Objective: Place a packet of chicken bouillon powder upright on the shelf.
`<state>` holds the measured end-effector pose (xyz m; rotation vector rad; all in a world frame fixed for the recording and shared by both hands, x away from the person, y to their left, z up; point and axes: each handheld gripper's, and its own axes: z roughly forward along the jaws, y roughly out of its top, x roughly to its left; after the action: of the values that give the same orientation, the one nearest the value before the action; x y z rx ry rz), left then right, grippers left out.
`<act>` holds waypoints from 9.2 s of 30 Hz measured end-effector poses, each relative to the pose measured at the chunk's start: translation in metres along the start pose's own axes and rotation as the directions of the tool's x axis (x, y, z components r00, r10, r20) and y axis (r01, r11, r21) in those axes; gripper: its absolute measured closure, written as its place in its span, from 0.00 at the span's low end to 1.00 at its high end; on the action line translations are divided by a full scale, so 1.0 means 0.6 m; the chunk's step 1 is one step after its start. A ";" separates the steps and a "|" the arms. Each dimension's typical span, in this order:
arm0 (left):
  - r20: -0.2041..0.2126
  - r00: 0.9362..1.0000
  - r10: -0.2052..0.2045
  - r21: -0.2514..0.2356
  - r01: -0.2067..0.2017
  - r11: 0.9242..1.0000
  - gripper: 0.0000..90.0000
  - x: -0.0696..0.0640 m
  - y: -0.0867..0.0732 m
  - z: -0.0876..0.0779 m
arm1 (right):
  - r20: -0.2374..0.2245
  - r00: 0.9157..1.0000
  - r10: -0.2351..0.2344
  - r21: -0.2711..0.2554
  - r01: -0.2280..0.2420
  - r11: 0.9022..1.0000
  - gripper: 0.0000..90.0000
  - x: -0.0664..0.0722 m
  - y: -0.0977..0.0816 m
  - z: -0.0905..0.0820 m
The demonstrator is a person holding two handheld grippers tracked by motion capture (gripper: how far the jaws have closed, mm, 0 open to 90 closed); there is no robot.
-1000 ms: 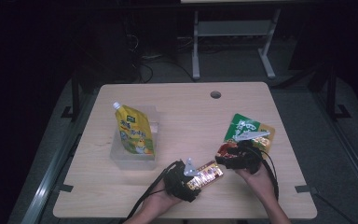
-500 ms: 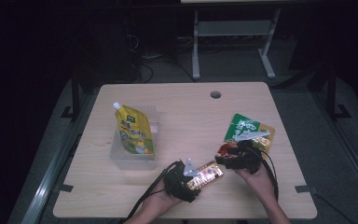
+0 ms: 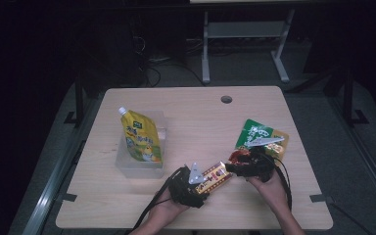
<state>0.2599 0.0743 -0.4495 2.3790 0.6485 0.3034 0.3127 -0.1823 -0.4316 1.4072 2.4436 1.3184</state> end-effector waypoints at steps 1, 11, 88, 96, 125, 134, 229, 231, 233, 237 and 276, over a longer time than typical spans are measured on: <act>-0.008 1.000 -0.006 -0.010 0.006 1.000 0.36 0.001 0.001 -0.001 | -0.010 1.000 0.003 -0.004 -0.003 1.000 0.34 0.000 0.002 0.000; -0.065 0.998 -0.021 -0.061 0.017 0.998 0.36 0.015 0.025 -0.016 | -0.083 0.994 0.076 0.002 -0.076 0.997 0.29 -0.004 0.028 0.007; 0.038 0.999 -0.034 -0.193 0.041 0.980 0.25 -0.015 -0.014 -0.030 | -0.133 0.968 -0.213 0.012 0.217 0.976 0.75 0.092 0.156 0.009; 0.056 0.998 -0.009 -0.208 0.020 0.978 0.25 -0.020 -0.016 -0.029 | -0.154 0.951 -0.268 0.007 0.272 0.962 0.75 0.105 0.172 0.013; 0.086 0.996 0.028 -0.222 -0.008 0.975 0.23 -0.032 -0.019 -0.023 | -0.305 0.790 -0.532 -0.080 0.536 0.841 0.75 0.221 0.250 0.038; 0.094 0.995 0.024 -0.222 -0.002 0.975 0.21 -0.032 -0.020 -0.023 | -0.343 0.762 -0.550 -0.075 0.561 0.824 0.74 0.249 0.270 0.071; 0.118 0.993 0.000 -0.224 0.027 0.974 0.22 -0.034 -0.022 -0.023 | -0.399 0.716 -0.574 0.025 0.634 0.773 0.63 0.276 0.237 0.222; 0.118 0.993 -0.001 -0.225 0.027 0.974 0.22 -0.034 -0.022 -0.023 | -0.401 0.715 -0.573 0.018 0.632 0.775 0.61 0.276 0.237 0.219; 0.118 0.993 -0.001 -0.224 0.028 0.974 0.22 -0.034 -0.022 -0.023 | -0.408 0.717 -0.565 0.009 0.622 0.783 0.60 0.276 0.238 0.215; 0.124 0.992 -0.009 -0.217 0.036 0.975 0.22 -0.036 -0.023 -0.023 | -0.409 0.720 -0.560 -0.002 0.613 0.790 0.57 0.271 0.238 0.202; 0.117 0.993 -0.003 -0.245 0.032 0.969 0.21 -0.013 -0.014 -0.034 | -0.299 0.862 -0.408 -0.011 0.425 0.905 0.38 0.138 0.203 0.072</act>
<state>0.2424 0.0866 -0.4394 2.1344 0.5438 0.2225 0.3665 -0.0658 -0.3468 0.6508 2.7715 1.4389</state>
